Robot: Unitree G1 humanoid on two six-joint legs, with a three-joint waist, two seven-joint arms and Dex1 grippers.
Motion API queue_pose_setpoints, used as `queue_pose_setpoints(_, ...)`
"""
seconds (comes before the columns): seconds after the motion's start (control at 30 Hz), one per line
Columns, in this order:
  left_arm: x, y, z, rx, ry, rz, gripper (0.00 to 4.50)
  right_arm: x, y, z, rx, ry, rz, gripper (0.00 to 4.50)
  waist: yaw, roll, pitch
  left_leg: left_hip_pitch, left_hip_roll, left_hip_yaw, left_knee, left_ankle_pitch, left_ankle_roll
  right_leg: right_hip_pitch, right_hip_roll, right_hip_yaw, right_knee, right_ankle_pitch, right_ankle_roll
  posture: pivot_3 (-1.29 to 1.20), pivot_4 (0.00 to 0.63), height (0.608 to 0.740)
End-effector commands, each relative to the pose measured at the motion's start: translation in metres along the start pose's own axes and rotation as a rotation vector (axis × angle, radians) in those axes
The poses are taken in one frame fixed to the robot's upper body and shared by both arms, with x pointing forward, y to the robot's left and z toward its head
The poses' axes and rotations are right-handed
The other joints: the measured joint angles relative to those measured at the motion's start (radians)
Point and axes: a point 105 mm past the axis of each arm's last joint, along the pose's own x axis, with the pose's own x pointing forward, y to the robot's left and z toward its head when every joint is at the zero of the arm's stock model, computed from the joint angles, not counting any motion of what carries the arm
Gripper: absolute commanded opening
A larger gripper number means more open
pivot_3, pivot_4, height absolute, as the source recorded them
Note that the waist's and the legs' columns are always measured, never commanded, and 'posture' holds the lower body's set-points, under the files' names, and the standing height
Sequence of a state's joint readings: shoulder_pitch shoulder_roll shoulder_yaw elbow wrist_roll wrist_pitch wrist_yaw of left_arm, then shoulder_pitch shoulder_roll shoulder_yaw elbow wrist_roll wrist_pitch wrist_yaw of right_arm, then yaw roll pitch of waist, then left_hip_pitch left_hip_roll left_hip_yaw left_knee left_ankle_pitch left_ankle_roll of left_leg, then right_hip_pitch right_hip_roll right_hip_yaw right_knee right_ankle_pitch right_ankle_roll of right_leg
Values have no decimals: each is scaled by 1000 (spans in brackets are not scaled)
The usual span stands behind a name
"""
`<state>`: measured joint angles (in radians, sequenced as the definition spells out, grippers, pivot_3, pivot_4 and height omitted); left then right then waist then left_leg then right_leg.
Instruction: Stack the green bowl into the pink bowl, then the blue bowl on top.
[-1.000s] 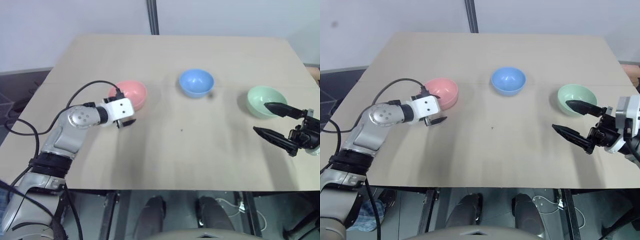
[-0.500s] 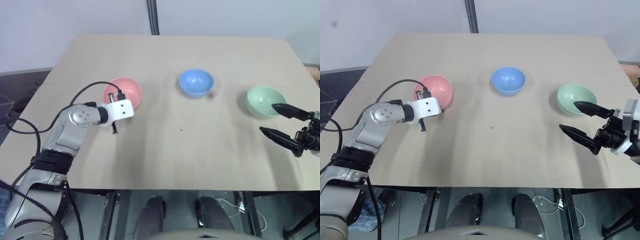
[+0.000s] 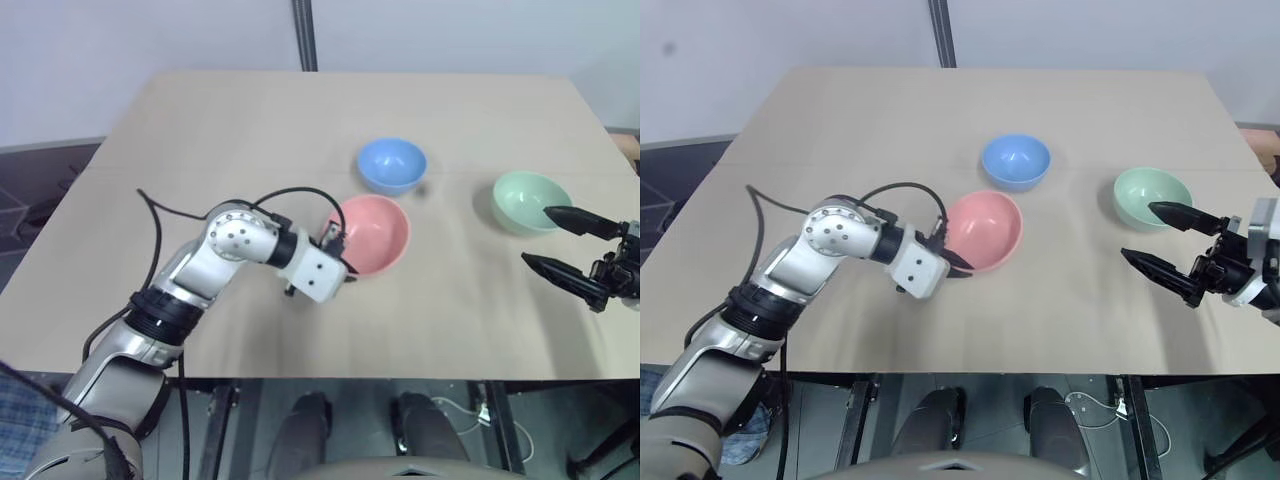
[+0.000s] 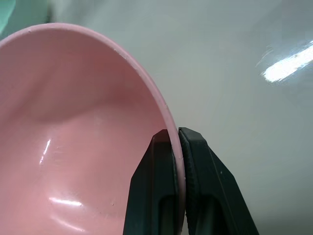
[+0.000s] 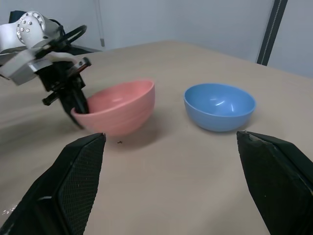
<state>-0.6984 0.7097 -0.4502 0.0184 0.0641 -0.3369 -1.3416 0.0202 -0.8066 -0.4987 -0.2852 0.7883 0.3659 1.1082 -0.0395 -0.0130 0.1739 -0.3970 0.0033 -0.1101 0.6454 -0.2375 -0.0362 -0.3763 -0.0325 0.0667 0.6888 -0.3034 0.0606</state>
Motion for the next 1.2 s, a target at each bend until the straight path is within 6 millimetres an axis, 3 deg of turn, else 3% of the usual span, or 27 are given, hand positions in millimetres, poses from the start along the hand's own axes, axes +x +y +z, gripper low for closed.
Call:
queue_pose_setpoints(0.03,-3,7,8,92,-12,-37,34,1,3,6,-32,-18,13,4500,0,0,0,0,0,0,1,0,0,0,0,0,1,0,0,0,150,740)
queue_pose_setpoints(0.1,-5,6,2,113,14,-60,34,1,3,5,-34,-16,5,4500,-1,0,0,0,0,0,3,0,0,0,0,0,3,0,0,0,150,740)
queue_pose_setpoints(0.13,-5,7,-1,127,24,-59,790,1,3,5,-34,-16,2,4500,-1,0,0,0,0,0,4,0,0,0,0,0,5,0,0,0,150,740)
queue_pose_setpoints(0.33,-6,12,-4,114,5,-18,2904,1,6,6,-33,-18,-14,4500,-1,0,0,0,0,0,4,0,0,0,1,1,5,0,0,0,150,740)
queue_pose_setpoints(0.43,-8,14,-5,117,3,28,4273,2,8,6,-34,-19,-15,4500,0,0,0,0,0,0,4,0,0,0,1,1,5,0,0,0,150,740)
queue_pose_setpoints(0.47,-11,15,-5,102,-7,42,4425,2,9,7,-35,-19,-15,4500,0,0,0,0,0,-1,4,0,0,0,1,0,5,0,0,0,150,740)
queue_pose_setpoints(0.67,-42,18,2,-197,-142,185,4425,3,9,9,-44,0,-25,4500,-5,0,1,1,0,-1,4,0,0,0,1,1,6,0,0,0,150,740)
queue_pose_setpoints(0.83,-85,41,-2,-519,-281,568,4425,0,-1,1,-36,72,-77,4500,1,0,2,0,1,-1,5,0,0,0,1,0,6,0,0,0,150,740)
queue_pose_setpoints(0.9,-110,30,-16,-676,-278,703,4425,-3,-10,-8,-25,150,-125,4500,1,0,2,0,1,-2,5,0,0,0,1,-1,6,0,0,0,150,740)
queue_pose_setpoints(1.03,-135,5,-30,-858,-229,833,4425,-4,-20,-14,-28,208,-165,4500,-4,0,3,2,2,-1,3,0,0,0,2,0,6,0,0,0,150,740)
queue_pose_setpoints(1.1,-149,-11,-30,-912,-205,897,4425,-1,-27,-14,-40,226,-176,4500,-7,1,5,1,2,-1,3,0,0,-1,1,0,6,0,0,0,150,740)
queue_pose_setpoints(1.2,-154,-23,-18,-923,-218,900,4425,2,-43,-19,-59,285,-227,4500,-2,1,6,2,2,1,4,0,0,0,1,2,5,0,0,0,150,740)
